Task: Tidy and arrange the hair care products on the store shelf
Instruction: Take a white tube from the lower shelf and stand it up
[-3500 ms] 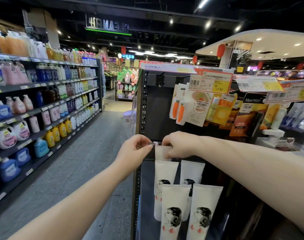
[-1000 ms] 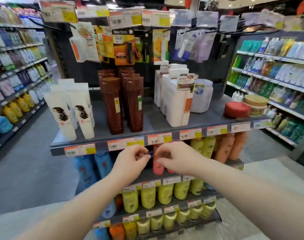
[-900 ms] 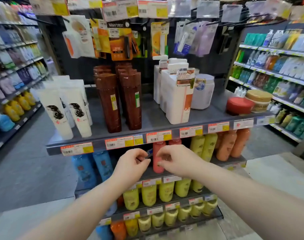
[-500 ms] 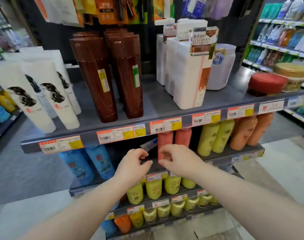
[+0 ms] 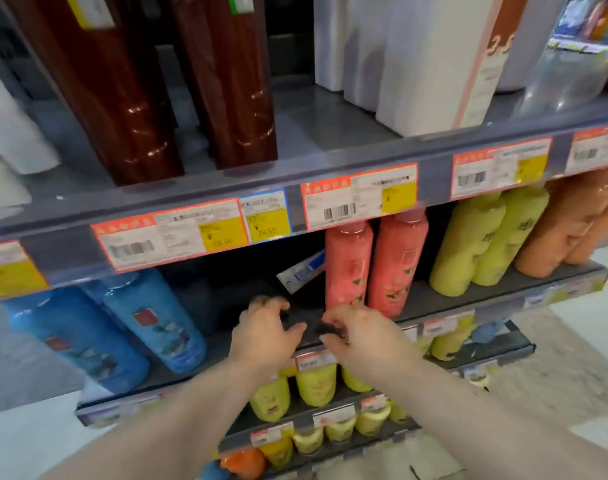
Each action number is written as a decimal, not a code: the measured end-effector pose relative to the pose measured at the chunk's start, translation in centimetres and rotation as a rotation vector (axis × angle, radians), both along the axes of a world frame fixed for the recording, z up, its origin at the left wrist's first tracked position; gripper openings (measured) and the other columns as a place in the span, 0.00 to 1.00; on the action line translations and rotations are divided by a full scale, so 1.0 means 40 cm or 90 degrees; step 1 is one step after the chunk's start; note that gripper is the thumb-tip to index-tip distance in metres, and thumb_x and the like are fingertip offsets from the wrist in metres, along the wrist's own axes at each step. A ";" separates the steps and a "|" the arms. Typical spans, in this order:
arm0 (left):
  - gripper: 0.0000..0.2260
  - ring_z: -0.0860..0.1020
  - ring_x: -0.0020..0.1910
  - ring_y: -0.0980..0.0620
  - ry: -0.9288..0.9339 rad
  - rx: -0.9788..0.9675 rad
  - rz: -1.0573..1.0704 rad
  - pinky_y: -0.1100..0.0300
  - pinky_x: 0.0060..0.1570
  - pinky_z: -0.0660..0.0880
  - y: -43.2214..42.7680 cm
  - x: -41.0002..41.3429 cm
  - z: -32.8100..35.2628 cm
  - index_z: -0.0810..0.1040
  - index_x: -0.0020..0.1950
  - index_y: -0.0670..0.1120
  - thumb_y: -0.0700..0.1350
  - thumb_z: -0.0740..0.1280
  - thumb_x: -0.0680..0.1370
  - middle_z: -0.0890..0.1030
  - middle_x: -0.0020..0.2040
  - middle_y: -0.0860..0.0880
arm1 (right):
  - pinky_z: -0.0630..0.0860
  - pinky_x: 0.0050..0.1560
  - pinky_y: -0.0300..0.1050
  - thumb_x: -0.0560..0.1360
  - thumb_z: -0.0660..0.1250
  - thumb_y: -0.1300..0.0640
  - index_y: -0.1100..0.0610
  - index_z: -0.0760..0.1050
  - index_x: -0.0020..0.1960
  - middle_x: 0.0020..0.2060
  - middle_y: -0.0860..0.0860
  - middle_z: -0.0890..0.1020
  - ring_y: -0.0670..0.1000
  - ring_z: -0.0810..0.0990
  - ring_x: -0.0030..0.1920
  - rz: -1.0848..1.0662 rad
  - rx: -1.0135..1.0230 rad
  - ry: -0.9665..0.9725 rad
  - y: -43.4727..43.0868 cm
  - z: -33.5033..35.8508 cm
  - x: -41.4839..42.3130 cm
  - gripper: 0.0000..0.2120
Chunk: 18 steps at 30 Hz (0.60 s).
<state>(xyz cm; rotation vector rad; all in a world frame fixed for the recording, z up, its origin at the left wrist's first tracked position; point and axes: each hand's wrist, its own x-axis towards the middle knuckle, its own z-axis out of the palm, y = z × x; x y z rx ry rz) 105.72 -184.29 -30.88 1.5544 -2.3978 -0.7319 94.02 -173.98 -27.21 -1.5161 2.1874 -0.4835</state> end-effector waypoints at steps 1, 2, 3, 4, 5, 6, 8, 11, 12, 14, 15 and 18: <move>0.22 0.71 0.63 0.44 -0.011 -0.013 0.001 0.51 0.61 0.71 -0.020 -0.011 -0.014 0.72 0.64 0.48 0.53 0.68 0.72 0.71 0.64 0.46 | 0.75 0.55 0.48 0.76 0.62 0.52 0.50 0.72 0.63 0.57 0.53 0.78 0.55 0.78 0.57 -0.004 -0.012 -0.003 -0.012 -0.018 -0.001 0.15; 0.23 0.70 0.64 0.43 -0.021 -0.023 0.001 0.50 0.62 0.70 -0.040 -0.021 -0.024 0.71 0.65 0.48 0.53 0.68 0.72 0.70 0.65 0.45 | 0.76 0.55 0.49 0.76 0.62 0.52 0.49 0.72 0.62 0.57 0.52 0.78 0.54 0.78 0.56 -0.010 -0.022 -0.007 -0.022 -0.034 0.000 0.15; 0.24 0.68 0.65 0.43 -0.029 -0.030 -0.001 0.50 0.63 0.69 -0.061 -0.032 -0.033 0.69 0.67 0.48 0.53 0.68 0.73 0.68 0.66 0.45 | 0.76 0.55 0.49 0.76 0.62 0.52 0.49 0.73 0.62 0.56 0.52 0.79 0.54 0.78 0.56 -0.014 -0.028 -0.008 -0.033 -0.047 0.001 0.15; 0.25 0.67 0.66 0.43 -0.037 -0.033 -0.003 0.49 0.64 0.68 -0.081 -0.043 -0.041 0.67 0.68 0.48 0.53 0.67 0.73 0.67 0.67 0.45 | 0.76 0.55 0.50 0.76 0.62 0.52 0.48 0.72 0.62 0.56 0.52 0.79 0.54 0.78 0.56 -0.013 -0.031 -0.006 -0.042 -0.061 0.003 0.14; 0.26 0.66 0.67 0.43 -0.047 -0.030 -0.007 0.49 0.64 0.68 -0.101 -0.054 -0.048 0.65 0.69 0.49 0.53 0.67 0.73 0.66 0.68 0.45 | 0.76 0.55 0.50 0.76 0.61 0.52 0.48 0.72 0.62 0.56 0.52 0.78 0.54 0.77 0.56 -0.008 -0.034 -0.003 -0.050 -0.073 0.004 0.14; 0.27 0.65 0.67 0.43 -0.058 -0.025 -0.013 0.48 0.64 0.67 -0.119 -0.066 -0.055 0.64 0.70 0.49 0.53 0.67 0.73 0.65 0.69 0.45 | 0.76 0.55 0.50 0.77 0.61 0.52 0.48 0.72 0.62 0.57 0.52 0.78 0.54 0.77 0.56 -0.002 -0.036 -0.002 -0.056 -0.083 0.004 0.14; 0.28 0.63 0.69 0.43 -0.074 -0.022 -0.031 0.46 0.64 0.67 -0.154 -0.094 -0.073 0.61 0.71 0.50 0.53 0.67 0.74 0.63 0.71 0.46 | 0.75 0.55 0.50 0.77 0.60 0.53 0.49 0.72 0.62 0.57 0.52 0.77 0.55 0.76 0.56 0.007 -0.042 -0.002 -0.066 -0.098 0.007 0.14; 0.30 0.54 0.75 0.43 -0.104 -0.036 -0.095 0.44 0.69 0.62 -0.191 -0.133 -0.102 0.56 0.74 0.55 0.53 0.65 0.75 0.53 0.77 0.49 | 0.75 0.56 0.50 0.77 0.60 0.53 0.48 0.72 0.62 0.58 0.50 0.77 0.54 0.76 0.57 0.007 -0.054 -0.011 -0.078 -0.112 0.011 0.13; 0.30 0.50 0.76 0.44 -0.126 -0.026 -0.120 0.44 0.71 0.58 -0.201 -0.144 -0.110 0.53 0.74 0.57 0.53 0.64 0.76 0.49 0.78 0.51 | 0.75 0.57 0.49 0.77 0.60 0.53 0.48 0.72 0.61 0.58 0.49 0.77 0.53 0.76 0.57 0.005 -0.060 -0.014 -0.082 -0.116 0.012 0.13; 0.30 0.44 0.76 0.45 -0.198 -0.004 -0.163 0.44 0.73 0.53 -0.215 -0.159 -0.123 0.50 0.75 0.60 0.55 0.61 0.77 0.45 0.78 0.53 | 0.74 0.57 0.48 0.77 0.60 0.53 0.48 0.72 0.61 0.58 0.49 0.76 0.53 0.76 0.57 -0.005 -0.065 -0.021 -0.089 -0.123 0.012 0.13; 0.29 0.44 0.76 0.45 -0.224 0.002 -0.176 0.44 0.73 0.52 -0.218 -0.162 -0.126 0.50 0.74 0.60 0.56 0.60 0.77 0.46 0.78 0.53 | 0.74 0.57 0.48 0.77 0.60 0.53 0.47 0.72 0.61 0.59 0.49 0.76 0.53 0.76 0.58 -0.009 -0.064 -0.023 -0.092 -0.126 0.012 0.13; 0.25 0.60 0.73 0.45 -0.191 -0.026 -0.146 0.48 0.70 0.62 -0.211 -0.157 -0.124 0.61 0.71 0.61 0.55 0.63 0.76 0.63 0.74 0.50 | 0.74 0.57 0.48 0.76 0.60 0.54 0.48 0.72 0.61 0.58 0.48 0.77 0.52 0.76 0.57 -0.015 -0.060 -0.025 -0.096 -0.130 0.013 0.13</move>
